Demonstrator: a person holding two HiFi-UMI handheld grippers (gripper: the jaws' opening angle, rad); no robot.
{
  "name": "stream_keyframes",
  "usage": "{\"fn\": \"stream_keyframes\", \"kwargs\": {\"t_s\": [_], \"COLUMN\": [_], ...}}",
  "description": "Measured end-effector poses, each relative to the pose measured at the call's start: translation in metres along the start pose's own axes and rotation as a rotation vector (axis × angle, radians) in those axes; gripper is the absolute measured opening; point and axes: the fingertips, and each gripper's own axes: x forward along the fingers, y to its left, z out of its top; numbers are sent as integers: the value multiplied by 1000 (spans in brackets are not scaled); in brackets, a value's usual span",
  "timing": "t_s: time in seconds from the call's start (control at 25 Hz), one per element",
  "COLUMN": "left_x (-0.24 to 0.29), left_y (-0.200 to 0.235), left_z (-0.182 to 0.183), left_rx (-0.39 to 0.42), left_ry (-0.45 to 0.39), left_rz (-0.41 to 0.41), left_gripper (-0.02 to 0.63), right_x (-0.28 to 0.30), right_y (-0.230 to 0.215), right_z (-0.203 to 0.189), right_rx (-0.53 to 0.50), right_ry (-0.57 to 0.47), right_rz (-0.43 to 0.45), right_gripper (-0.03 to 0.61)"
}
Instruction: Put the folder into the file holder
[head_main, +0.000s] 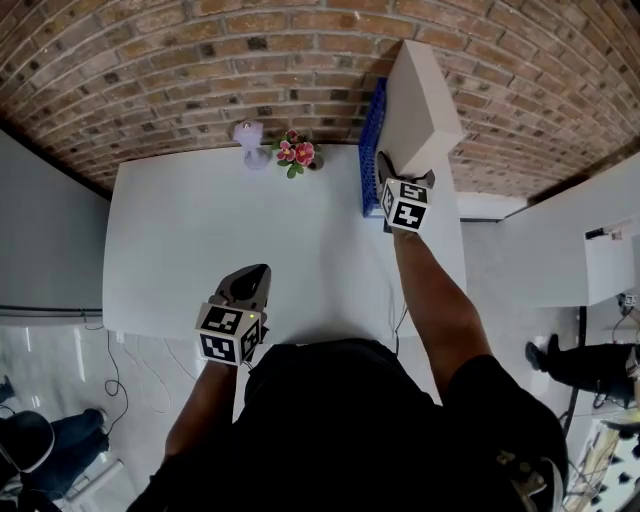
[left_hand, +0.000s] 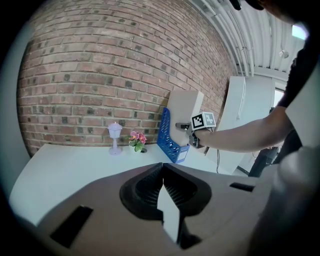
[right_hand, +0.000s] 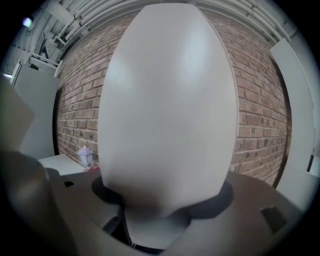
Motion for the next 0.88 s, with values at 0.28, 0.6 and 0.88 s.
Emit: {"fn": "stream_keyframes", "kwargs": {"t_s": [0.28,0.6,0.88], "left_x": [-2,0,2], "left_y": [1,1,-4], "left_z": [2,0,0], "left_rx": [5,2,4], "left_ry": [0,10,12], "left_rz": [2,0,-3], "left_gripper": [5,5,5], "right_x": [7,9,10], "right_y": [1,0,6], "right_z": [-36,-51,-79], "right_rx": [-9,-30,-48], "right_ry": [113,160,272], "right_rz": [14,21,66], "right_gripper": [357,362,373]}}
